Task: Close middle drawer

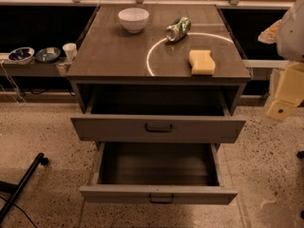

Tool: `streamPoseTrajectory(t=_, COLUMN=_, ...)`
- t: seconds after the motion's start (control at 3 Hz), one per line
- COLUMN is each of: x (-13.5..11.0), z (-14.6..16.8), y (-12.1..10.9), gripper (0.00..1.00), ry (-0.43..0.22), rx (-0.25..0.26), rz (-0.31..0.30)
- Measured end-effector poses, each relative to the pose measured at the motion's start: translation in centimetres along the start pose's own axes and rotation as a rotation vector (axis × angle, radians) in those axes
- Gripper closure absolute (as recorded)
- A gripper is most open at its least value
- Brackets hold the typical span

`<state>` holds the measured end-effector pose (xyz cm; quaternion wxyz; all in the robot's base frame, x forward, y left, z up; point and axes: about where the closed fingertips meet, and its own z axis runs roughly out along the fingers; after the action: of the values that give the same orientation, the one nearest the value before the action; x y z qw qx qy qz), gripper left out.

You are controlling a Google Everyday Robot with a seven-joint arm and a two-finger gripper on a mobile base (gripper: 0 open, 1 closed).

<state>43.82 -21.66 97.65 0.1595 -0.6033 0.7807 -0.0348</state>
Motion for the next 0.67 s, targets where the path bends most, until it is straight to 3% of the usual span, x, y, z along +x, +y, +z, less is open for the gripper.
streamPoseTrajectory(t=0.33, x=0.0, z=0.0, y=0.0, gripper=0.00, ry=0.000, rx=0.000, rz=0.000)
streamPoseTrajectory(t=0.67, x=-0.2, z=1.9, y=-0.1, gripper=0.00, ry=-0.005, rx=-0.042, rz=-0.011)
